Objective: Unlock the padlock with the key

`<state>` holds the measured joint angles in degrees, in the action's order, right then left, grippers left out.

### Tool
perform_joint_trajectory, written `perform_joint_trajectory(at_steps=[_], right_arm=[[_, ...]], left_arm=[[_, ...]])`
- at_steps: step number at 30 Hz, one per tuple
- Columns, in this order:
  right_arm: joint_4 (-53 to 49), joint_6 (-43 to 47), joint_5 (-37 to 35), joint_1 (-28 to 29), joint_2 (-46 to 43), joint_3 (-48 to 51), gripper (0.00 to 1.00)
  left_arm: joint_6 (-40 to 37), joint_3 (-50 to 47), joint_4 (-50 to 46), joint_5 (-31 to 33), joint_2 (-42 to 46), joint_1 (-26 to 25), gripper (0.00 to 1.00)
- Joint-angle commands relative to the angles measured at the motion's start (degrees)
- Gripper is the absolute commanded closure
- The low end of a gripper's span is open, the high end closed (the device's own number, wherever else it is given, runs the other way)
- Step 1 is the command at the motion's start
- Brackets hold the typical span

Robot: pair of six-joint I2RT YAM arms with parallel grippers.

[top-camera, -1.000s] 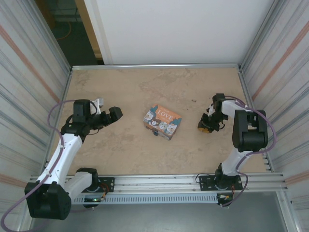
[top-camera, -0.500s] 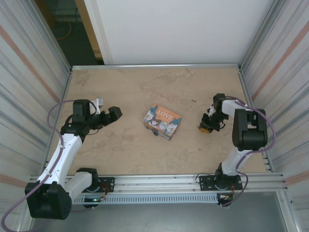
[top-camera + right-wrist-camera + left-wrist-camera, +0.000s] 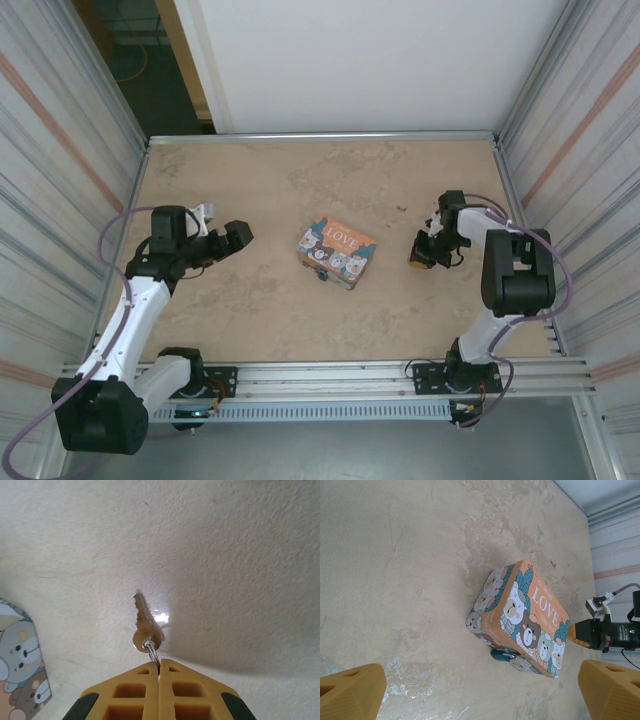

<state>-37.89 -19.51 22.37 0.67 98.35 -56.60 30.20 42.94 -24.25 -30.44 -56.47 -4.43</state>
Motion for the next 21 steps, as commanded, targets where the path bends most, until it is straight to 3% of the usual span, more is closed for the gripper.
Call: perform_joint_trajectory(at_steps=[1, 12, 21], right_arm=[[2.6, -2.2, 1.7, 0.3, -5.6, 2.3, 1.00], [4.3, -3.1, 4.1, 2.5, -18.2, 5.0, 1.00], [2.2, -4.9, 1.7, 10.1, -24.0, 1.1, 1.00]], left_arm=[[0.3, -0.2, -0.6, -1.2, 0.9, 0.7, 0.01], [15.6, 0.0, 5.3, -9.6, 0.1, 0.0, 0.01], [33.5, 0.4, 14.8, -11.7, -3.4, -8.6, 0.10]])
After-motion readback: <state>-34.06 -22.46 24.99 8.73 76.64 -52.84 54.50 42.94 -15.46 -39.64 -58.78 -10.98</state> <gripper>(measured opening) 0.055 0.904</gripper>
